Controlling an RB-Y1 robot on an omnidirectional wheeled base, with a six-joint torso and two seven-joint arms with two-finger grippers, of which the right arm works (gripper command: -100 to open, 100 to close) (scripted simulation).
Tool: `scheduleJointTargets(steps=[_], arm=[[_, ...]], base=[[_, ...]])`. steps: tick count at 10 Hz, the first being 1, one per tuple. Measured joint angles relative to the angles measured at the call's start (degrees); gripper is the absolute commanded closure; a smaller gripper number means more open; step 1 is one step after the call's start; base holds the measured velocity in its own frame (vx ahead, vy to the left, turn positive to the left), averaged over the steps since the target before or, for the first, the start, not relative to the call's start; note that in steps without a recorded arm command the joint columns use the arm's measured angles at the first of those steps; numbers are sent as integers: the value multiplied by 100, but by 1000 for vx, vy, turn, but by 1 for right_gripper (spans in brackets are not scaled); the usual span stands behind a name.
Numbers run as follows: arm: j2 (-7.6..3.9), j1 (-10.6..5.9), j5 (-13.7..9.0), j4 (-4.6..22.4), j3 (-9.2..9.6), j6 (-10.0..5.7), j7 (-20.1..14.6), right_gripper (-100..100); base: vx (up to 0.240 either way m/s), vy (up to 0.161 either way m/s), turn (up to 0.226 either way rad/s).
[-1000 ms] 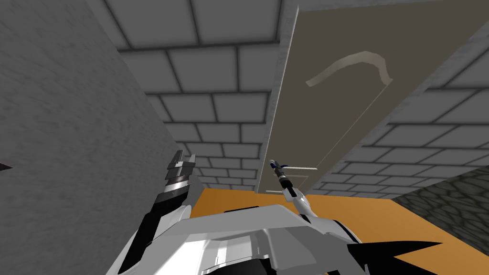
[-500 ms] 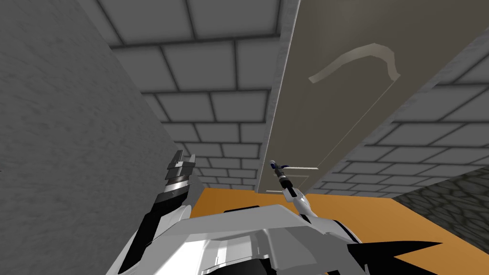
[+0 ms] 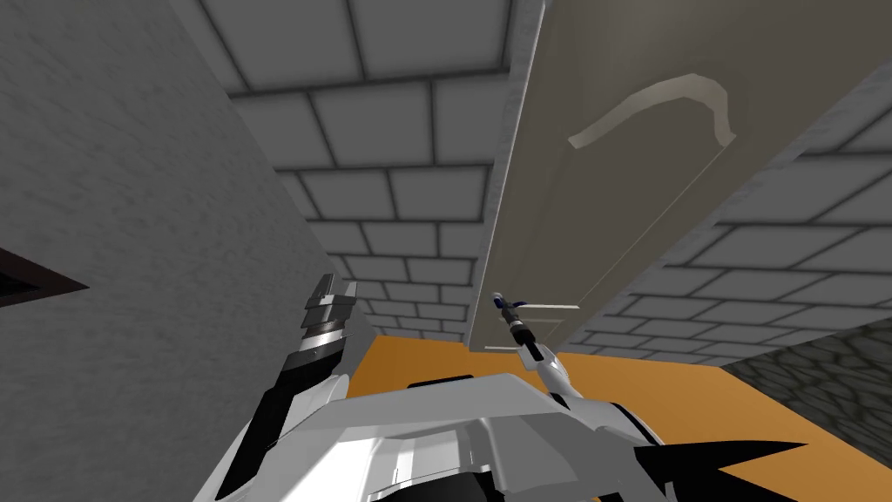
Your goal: Pull the door open
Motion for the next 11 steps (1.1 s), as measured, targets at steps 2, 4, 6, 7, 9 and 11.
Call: scheduleJointTargets(steps=[2, 4, 6, 7, 9, 11], arm=[[-66, 50, 86, 49, 79, -142, -122, 100], [-129, 198, 190, -94, 181, -225, -302, 100], [-203, 247, 280, -72, 267, -362, -446, 100], [-235, 278, 320, -80, 307, -418, -514, 100], [-260, 406, 365, -182, 328, -446, -597, 100], [-332, 401, 412, -52, 326, -639, -670, 100]], base=[[-208, -68, 90], [-210, -70, 81], [-197, -66, 65], [-89, -33, 20], [-137, -40, 89], [-165, -61, 102]])
